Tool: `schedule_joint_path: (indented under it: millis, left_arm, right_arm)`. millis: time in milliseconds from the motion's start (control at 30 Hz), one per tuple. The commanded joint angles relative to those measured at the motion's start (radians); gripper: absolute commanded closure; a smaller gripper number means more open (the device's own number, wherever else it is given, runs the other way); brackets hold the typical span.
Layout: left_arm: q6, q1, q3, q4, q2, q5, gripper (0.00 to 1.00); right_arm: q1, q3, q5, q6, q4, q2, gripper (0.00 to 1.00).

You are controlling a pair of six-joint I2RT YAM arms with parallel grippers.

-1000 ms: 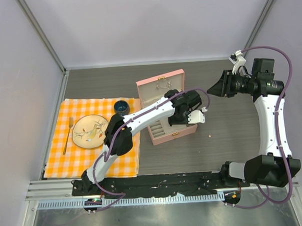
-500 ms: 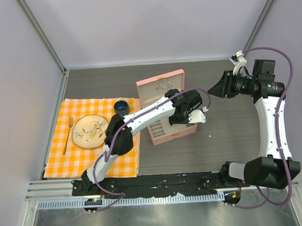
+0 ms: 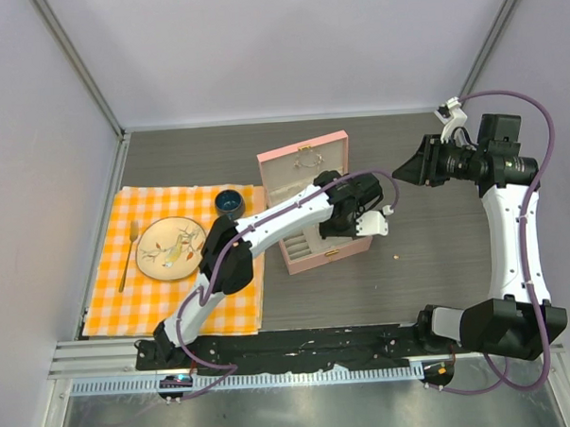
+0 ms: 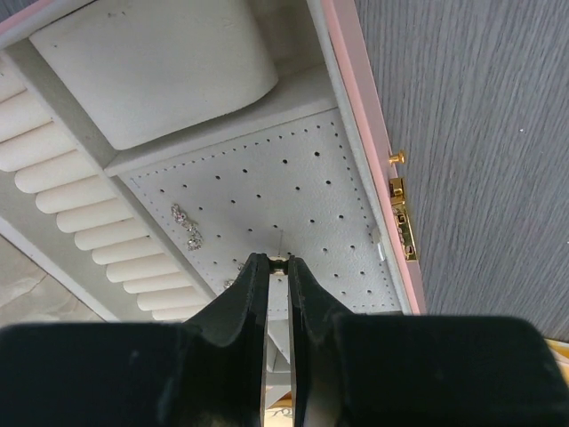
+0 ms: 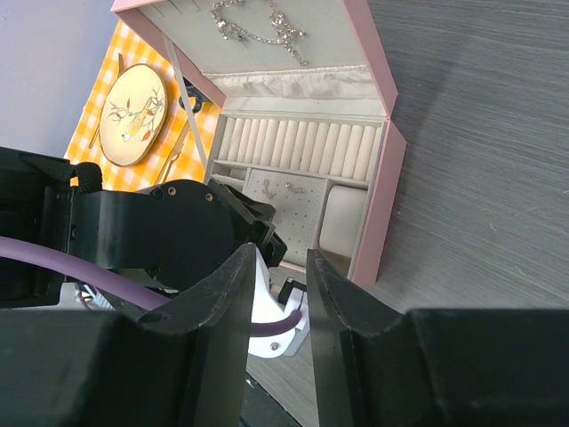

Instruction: Organize the mixed jewelry

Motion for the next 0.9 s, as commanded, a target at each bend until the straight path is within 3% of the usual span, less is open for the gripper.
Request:
schedule_joint_path:
  millis: [0,867]
  left_arm:
    - [0.015,-0.011,0.033,-0.017,0.005,0.008,1.00]
    - [0.022,-0.011,0.035,0.015,0.002,-0.022,1.00]
  right_arm:
    - [-0.008,0.001,-0.010,0.010,0.035,-0.031,0.65]
    - [-0.016,-0.009,-0.019,0.013,0.041,-0.035,0.65]
